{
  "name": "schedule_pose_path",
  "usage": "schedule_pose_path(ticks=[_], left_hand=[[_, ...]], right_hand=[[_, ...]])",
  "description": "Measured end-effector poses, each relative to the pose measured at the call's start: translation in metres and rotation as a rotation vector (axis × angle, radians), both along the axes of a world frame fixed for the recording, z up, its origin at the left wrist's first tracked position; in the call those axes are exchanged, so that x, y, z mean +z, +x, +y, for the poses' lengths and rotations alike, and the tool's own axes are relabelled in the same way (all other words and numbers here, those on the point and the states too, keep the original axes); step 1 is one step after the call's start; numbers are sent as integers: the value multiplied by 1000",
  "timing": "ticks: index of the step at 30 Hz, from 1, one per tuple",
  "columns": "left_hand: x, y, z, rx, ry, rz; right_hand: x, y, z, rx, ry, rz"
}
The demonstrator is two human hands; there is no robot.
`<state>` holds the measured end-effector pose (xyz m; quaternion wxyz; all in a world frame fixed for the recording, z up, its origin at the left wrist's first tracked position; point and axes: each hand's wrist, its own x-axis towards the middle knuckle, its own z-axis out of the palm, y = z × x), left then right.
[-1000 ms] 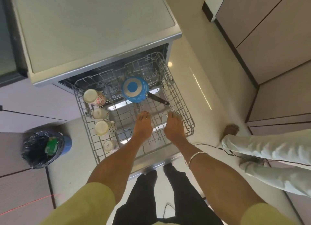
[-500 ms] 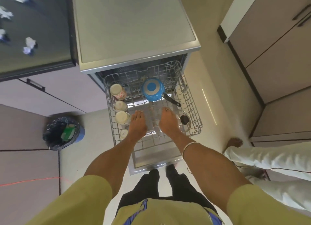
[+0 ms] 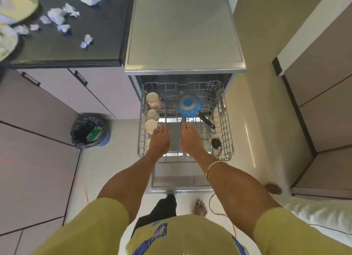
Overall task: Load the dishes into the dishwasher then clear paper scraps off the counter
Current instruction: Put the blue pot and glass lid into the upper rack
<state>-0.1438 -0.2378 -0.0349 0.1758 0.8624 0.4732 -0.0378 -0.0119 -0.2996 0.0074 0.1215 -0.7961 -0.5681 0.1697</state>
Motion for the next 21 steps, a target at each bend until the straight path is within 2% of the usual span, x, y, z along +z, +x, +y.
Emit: schedule_pose_path(ticks=[9, 16, 21], left_hand=[[6, -8, -69, 25, 40, -12], [-10, -17, -98, 14, -7, 34], [-8, -13, -106, -83, -45, 64]], right_hand=[[-4, 9, -51, 97, 33, -16], [-13, 18, -94, 123, 10, -24], [-11, 20, -106, 68, -36, 16]])
